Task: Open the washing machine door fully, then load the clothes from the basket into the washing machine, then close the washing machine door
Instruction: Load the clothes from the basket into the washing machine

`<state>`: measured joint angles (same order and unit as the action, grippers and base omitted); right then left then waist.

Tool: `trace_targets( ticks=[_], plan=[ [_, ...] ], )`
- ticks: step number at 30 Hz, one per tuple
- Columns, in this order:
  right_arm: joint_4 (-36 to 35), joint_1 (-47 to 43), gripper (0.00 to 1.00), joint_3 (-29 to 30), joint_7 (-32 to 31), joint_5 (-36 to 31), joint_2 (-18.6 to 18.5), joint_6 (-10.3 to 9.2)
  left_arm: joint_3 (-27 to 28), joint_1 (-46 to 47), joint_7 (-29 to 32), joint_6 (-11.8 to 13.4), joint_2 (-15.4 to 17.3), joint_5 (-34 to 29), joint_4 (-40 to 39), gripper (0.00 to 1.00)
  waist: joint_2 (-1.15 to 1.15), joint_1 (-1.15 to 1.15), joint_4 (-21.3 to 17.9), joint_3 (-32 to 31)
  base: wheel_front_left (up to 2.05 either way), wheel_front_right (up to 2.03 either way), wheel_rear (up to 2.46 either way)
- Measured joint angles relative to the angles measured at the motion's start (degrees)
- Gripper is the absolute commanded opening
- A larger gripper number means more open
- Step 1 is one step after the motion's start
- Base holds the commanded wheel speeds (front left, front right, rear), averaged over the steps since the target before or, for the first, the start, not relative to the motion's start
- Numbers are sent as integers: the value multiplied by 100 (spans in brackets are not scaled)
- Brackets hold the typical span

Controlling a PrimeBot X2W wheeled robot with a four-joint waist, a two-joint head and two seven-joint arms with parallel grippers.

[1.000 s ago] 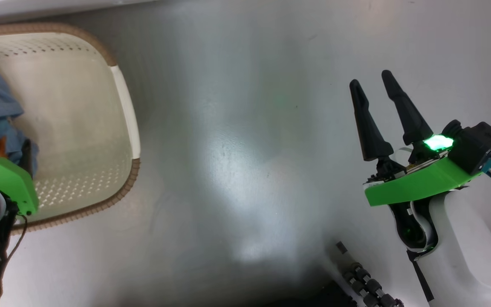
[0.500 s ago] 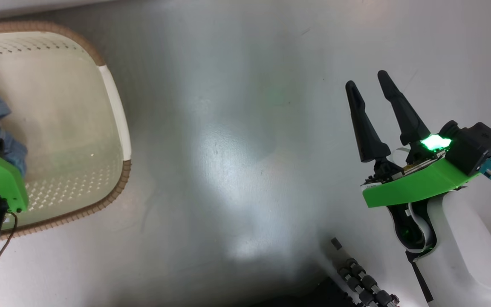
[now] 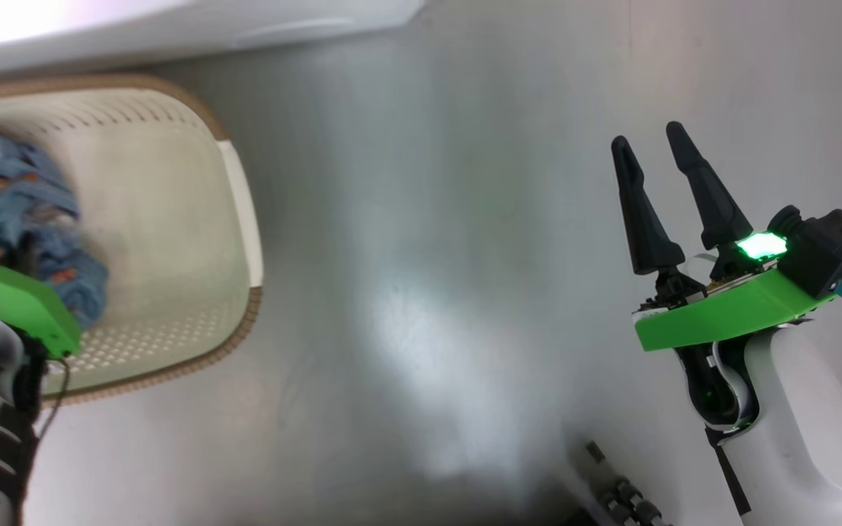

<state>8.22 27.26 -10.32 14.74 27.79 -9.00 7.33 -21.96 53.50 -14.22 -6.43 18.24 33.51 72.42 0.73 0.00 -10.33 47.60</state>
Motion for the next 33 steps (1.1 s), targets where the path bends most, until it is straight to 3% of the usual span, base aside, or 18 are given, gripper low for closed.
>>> trace_targets(
  ticks=[8,19,33],
  plan=[
    [158,-239,100,67,-1,2,-93,0,575,-782,-19,-45,-132,-19,-1184,0,0,0,199,-673,0,0,0],
    [354,-879,100,138,-1,90,-246,0,1407,-1994,-41,-91,-470,-635,-2521,0,0,0,433,-1788,0,0,0],
    [408,-1602,100,302,-1,112,-382,0,1915,-3551,-40,-97,-569,-1184,-4308,0,0,0,557,-3001,0,0,0]
  ],
)
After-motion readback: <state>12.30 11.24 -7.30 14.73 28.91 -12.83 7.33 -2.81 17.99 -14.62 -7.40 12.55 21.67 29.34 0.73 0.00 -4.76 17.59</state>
